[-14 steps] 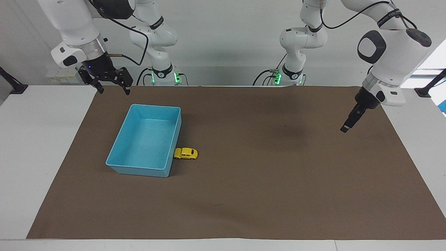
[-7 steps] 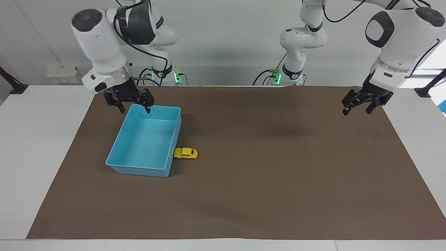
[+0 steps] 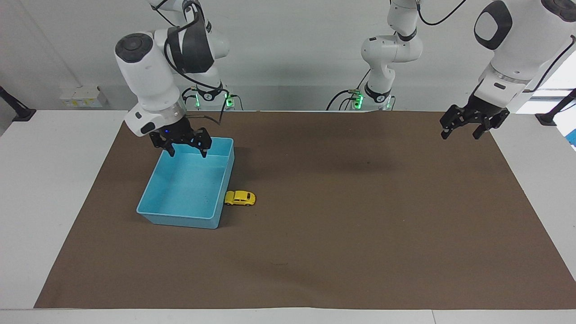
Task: Wind up and store yellow beetle car
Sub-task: 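Retract the left gripper while the right gripper reaches toward the car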
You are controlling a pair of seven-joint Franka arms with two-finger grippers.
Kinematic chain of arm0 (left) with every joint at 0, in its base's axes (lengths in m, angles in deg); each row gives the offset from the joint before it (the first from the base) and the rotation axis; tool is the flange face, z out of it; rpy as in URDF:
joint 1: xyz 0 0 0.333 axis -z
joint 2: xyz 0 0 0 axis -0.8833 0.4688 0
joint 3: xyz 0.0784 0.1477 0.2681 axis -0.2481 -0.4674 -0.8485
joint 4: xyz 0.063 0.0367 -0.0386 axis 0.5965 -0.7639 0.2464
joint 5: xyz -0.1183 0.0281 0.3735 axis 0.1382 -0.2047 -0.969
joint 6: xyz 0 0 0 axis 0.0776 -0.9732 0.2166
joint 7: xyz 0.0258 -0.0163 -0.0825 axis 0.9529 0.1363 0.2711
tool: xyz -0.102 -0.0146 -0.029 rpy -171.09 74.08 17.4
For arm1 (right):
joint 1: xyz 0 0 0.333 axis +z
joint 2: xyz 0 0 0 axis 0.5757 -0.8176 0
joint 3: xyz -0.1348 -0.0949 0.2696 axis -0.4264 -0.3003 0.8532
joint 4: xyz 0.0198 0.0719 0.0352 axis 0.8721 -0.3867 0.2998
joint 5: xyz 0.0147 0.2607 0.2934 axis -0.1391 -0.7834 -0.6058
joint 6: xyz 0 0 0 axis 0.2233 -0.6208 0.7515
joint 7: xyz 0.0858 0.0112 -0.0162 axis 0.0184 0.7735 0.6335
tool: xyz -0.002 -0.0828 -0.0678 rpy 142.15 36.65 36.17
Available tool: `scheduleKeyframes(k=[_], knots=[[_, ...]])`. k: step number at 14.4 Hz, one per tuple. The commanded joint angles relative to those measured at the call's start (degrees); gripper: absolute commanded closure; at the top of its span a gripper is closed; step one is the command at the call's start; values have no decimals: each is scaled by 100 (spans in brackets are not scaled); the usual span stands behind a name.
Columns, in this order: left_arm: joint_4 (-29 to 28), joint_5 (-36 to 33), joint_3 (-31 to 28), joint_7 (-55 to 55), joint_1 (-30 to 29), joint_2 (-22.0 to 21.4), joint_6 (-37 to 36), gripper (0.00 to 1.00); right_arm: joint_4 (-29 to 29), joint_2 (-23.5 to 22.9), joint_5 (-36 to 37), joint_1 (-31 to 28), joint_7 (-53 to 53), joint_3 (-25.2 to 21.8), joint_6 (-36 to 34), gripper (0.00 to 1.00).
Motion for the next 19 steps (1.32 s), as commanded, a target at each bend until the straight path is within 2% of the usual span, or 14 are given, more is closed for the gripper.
scheduleKeyframes(k=[1,4,12,15,17,19], knots=[[22,-49,-17,-99,-13,-95,-150,0,-78,-107,10,248,-1265,11,265,0],[-65,-49,-17,-151,-39,-148,-229,0,-78,-125,-95,275,-2251,11,318,0],[-48,-49,-69,-107,-101,-148,-212,0,-78,-379,-69,460,-6213,2,502,0],[-48,-58,-87,-107,-101,-148,-212,0,-70,-660,36,486,-7945,2,880,0],[-48,-49,-87,-107,-92,-148,-212,0,-70,-940,80,608,-8308,-6,898,0],[-48,-58,-87,-107,-101,-148,-212,0,-61,-1240,377,653,-9150,-6,1169,0]])
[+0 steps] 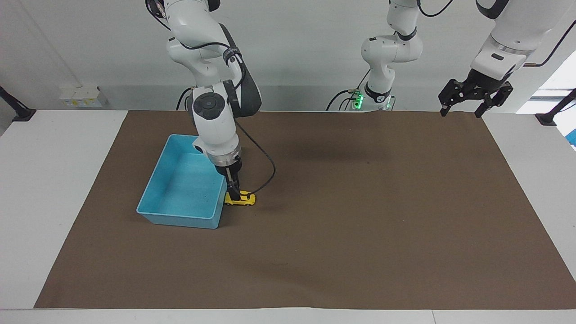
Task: Wind up and store yellow beetle car
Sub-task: 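Grasp the yellow car beside the bin with the right gripper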
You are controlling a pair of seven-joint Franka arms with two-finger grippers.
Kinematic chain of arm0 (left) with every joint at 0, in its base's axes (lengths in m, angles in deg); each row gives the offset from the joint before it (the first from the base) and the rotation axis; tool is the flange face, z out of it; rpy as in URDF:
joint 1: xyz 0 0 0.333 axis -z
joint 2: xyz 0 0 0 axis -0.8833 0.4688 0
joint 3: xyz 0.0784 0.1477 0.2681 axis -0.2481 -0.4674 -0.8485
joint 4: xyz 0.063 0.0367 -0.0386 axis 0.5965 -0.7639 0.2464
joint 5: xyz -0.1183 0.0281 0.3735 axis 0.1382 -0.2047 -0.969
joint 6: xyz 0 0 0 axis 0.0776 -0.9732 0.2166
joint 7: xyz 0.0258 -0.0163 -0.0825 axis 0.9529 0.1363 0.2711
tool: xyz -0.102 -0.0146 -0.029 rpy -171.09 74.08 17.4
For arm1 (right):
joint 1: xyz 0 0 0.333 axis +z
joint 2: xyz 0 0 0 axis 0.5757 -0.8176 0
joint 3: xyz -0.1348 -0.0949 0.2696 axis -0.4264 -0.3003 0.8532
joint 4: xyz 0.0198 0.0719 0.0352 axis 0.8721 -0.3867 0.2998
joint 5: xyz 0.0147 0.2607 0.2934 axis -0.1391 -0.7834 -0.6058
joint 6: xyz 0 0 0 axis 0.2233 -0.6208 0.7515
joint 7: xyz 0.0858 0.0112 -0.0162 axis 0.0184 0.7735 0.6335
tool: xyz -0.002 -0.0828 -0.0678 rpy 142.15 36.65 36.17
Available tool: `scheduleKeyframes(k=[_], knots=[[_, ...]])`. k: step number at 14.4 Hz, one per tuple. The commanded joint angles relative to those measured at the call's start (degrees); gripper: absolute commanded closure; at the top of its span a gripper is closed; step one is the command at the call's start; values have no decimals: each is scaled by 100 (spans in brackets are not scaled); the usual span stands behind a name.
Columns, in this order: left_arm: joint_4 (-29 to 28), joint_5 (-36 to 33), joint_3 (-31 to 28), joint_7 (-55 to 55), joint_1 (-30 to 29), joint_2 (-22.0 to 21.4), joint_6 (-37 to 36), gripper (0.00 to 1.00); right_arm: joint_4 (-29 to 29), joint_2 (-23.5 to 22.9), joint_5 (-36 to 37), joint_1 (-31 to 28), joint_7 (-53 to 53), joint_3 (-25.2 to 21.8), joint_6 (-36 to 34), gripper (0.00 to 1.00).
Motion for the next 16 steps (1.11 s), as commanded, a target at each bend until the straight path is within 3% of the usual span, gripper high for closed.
scheduleKeyframes(k=[1,6,7,8,9,10,16], knots=[[-37,-49,44,-77,-82,-88,-79,0,23,-407,343,63,-973,-3,398,0],[-37,-49,44,-77,-82,-88,-79,0,-371,-312,344,27,-1028,6,575,0],[-37,-49,44,-77,-82,-88,-79,0,-494,-259,353,62,-1002,6,592,8],[-37,-58,44,-77,-82,-88,-79,0,-521,-233,361,63,-950,6,584,42],[-37,-58,44,-77,-82,-88,-79,0,-513,-241,362,63,-888,6,584,85],[-37,-49,44,-77,-82,-88,-79,0,-478,-241,370,63,-879,6,566,100],[-37,-49,44,-77,-82,-88,-79,0,154,-267,897,536,-914,6,-460,100]])
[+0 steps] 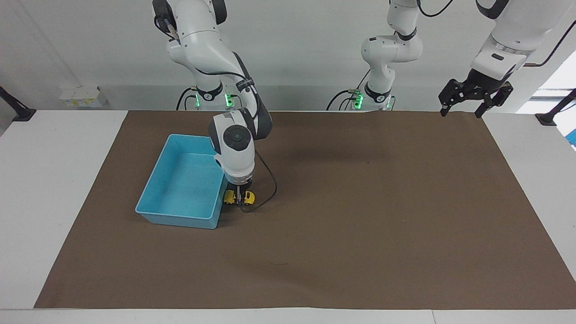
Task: Wind up and store yellow beetle car
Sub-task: 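Grasp the yellow car beside the bin with the right gripper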
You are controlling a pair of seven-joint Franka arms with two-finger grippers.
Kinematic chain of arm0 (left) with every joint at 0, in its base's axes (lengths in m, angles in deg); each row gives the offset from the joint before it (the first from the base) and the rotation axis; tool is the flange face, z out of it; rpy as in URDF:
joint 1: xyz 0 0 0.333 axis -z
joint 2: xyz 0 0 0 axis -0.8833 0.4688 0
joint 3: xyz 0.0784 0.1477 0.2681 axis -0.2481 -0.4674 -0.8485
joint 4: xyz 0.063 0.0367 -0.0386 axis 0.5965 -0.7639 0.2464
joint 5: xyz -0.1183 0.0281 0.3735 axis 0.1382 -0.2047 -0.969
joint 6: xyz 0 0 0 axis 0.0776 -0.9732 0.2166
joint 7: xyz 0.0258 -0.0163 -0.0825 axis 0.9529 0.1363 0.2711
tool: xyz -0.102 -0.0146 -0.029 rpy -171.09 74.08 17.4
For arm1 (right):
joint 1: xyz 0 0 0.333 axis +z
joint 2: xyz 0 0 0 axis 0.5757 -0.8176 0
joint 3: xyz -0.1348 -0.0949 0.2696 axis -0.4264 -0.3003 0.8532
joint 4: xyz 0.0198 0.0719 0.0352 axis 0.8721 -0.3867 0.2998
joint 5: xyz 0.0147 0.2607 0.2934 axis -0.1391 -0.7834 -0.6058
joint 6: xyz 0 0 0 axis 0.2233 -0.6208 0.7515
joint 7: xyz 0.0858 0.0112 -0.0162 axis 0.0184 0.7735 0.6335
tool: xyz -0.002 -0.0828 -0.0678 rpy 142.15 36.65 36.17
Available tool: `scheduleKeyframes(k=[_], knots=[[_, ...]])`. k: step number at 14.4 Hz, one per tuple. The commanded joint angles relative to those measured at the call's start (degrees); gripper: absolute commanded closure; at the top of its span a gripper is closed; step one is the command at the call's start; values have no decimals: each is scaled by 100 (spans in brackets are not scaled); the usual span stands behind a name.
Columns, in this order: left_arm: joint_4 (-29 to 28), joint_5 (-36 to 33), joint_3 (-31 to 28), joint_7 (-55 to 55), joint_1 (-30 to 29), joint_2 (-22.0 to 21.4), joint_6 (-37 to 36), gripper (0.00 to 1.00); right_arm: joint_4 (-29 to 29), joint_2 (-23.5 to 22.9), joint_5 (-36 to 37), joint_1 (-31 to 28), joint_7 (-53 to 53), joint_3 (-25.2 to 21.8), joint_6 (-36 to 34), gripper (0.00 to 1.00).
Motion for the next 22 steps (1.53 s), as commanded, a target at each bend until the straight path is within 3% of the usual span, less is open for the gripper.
scheduleKeyframes(k=[1,8,13,18,22], knots=[[-37,-58,45,-77,-82,-88,-79,0,390,64,264,366,-33,5,-580,100],[-37,-58,45,-77,-82,-88,-79,0,796,125,880,711,63,14,-1609,100],[-37,-49,45,-77,-82,-88,-79,0,699,792,686,465,879,5,-2092,100],[-37,-58,45,-77,-82,-88,-79,0,488,1486,528,324,3320,5,-2172,100],[-37,-58,45,-77,-82,-88,-79,0,401,1601,528,315,4962,14,-2164,100]])
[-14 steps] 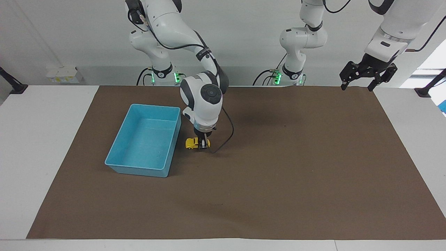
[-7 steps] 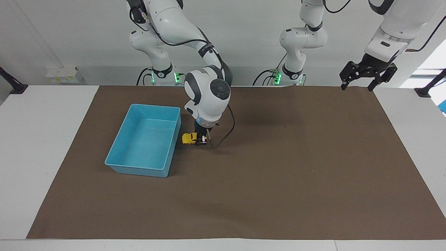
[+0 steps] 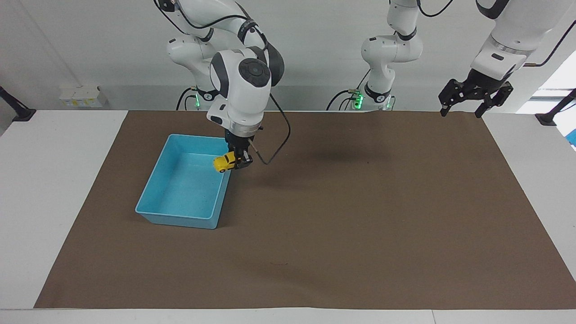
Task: Wind up and store yellow beetle car
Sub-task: 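Grasp the yellow car beside the bin with the right gripper, then lift the car with the right gripper and lower it into the bin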
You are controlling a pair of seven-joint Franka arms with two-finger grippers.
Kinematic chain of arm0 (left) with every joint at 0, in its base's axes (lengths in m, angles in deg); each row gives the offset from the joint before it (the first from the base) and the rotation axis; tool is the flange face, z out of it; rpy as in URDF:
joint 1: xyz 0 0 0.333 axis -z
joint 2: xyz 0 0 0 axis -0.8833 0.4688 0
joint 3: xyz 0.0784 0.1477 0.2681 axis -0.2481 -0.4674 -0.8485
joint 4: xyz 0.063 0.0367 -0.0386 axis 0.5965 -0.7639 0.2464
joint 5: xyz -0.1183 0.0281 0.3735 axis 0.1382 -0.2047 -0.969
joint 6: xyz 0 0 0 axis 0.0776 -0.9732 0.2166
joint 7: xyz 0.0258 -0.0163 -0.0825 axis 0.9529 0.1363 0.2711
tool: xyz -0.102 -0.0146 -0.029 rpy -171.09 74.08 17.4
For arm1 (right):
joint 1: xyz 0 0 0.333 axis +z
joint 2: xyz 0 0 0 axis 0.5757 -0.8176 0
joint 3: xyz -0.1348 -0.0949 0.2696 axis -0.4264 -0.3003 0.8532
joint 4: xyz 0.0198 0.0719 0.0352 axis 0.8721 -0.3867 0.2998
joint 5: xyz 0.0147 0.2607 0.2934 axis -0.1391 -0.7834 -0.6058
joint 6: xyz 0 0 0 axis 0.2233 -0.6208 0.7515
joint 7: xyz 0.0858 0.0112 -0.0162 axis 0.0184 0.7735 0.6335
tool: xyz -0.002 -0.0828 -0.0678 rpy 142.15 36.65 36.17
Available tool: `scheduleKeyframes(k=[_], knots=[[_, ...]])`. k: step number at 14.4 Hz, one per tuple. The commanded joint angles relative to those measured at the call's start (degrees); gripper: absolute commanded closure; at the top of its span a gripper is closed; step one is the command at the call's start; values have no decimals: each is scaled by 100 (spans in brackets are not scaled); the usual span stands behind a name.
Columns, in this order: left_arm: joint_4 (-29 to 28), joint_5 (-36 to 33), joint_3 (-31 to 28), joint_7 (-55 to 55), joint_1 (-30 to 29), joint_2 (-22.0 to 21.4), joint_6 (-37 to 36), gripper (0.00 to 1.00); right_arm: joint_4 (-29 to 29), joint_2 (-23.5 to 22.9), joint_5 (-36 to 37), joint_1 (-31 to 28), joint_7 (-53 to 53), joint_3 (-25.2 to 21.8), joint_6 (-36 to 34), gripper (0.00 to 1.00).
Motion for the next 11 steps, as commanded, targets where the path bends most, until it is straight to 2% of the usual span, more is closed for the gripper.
scheduleKeyframes(k=[1,3,5,11], knots=[[-37,-58,45,-77,-82,-88,-79,0,-302,166,-123,-70,1419,18,47,100],[-37,-49,45,-77,-82,-88,-79,0,-451,219,-202,-228,2317,18,90,100],[-37,-58,45,-77,-82,-88,-79,0,-836,376,-255,-368,3213,18,335,100],[-37,-49,45,-77,-82,-88,-79,0,-2611,1132,-334,-1133,4753,10,1900,100]])
